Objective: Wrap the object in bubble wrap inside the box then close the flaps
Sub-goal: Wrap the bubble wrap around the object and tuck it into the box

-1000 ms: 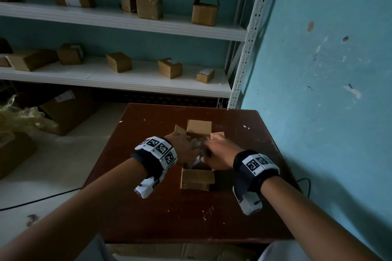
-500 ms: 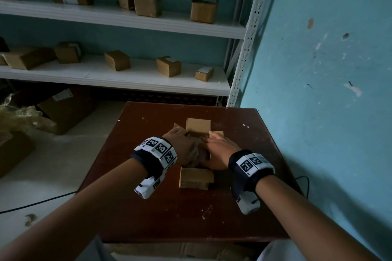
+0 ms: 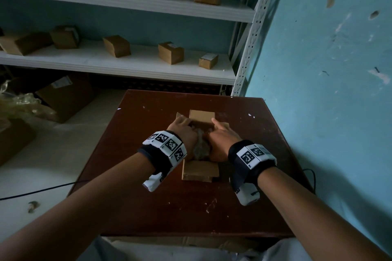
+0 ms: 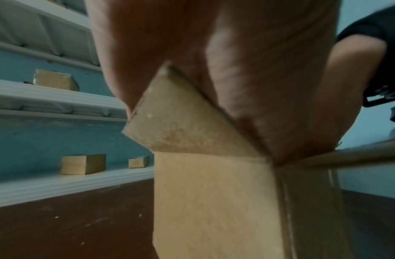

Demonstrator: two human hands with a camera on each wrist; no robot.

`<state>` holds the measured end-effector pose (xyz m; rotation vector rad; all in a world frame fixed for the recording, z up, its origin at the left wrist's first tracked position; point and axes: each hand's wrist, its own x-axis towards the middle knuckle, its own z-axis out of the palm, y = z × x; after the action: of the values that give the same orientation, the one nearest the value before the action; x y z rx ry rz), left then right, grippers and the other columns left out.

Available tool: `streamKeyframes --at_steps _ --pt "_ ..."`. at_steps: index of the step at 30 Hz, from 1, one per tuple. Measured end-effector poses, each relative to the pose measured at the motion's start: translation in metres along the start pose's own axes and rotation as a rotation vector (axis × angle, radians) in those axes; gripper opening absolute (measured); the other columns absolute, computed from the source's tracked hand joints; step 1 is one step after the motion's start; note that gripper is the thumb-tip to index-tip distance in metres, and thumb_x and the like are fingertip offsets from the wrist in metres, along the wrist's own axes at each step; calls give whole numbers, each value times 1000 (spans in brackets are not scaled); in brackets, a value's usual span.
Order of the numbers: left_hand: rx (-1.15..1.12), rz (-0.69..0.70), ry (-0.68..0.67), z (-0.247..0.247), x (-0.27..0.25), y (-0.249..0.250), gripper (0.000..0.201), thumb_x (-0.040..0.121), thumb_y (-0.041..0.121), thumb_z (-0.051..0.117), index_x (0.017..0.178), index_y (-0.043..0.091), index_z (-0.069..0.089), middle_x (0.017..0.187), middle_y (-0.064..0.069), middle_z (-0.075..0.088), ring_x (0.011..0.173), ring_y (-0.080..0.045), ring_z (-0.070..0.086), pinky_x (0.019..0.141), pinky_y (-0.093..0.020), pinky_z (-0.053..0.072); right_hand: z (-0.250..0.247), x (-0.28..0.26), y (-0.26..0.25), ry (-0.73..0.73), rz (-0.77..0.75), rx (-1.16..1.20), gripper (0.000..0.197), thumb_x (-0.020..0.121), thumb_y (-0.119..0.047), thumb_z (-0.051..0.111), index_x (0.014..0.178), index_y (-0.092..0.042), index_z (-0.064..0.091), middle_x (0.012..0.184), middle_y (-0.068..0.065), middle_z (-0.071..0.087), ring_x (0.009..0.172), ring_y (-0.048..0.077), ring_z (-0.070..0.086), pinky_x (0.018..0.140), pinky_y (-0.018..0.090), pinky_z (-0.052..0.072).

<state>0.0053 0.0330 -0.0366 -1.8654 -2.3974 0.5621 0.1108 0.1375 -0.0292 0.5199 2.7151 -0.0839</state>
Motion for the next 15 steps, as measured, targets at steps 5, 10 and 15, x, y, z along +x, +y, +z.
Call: streamKeyframes --at_steps 5,10,15 --pt "-49 -14 -3 -9 7 1 44 86 50 57 119 21 60 132 -2 57 136 -27 28 115 -45 16 8 14 6 56 -13 17 48 85 -44 61 129 -23 56 159 6 24 149 25 -10 116 51 21" --pt "-140 -21 -17 -5 13 -3 45 88 51 55 123 23 58 134 0 56 142 -26 21 118 -49 7 18 28 14 89 -18 44 44 82 -42 63 123 -25 60 156 5 31 149 23 -10 113 52 29" --pt "-163 -23 -17 -5 11 -4 38 89 47 55 117 22 61 132 -3 57 138 -26 28 114 -43 21 22 38 18 95 9 121 41 83 -44 58 122 -32 61 162 1 6 150 23 1 111 48 32"
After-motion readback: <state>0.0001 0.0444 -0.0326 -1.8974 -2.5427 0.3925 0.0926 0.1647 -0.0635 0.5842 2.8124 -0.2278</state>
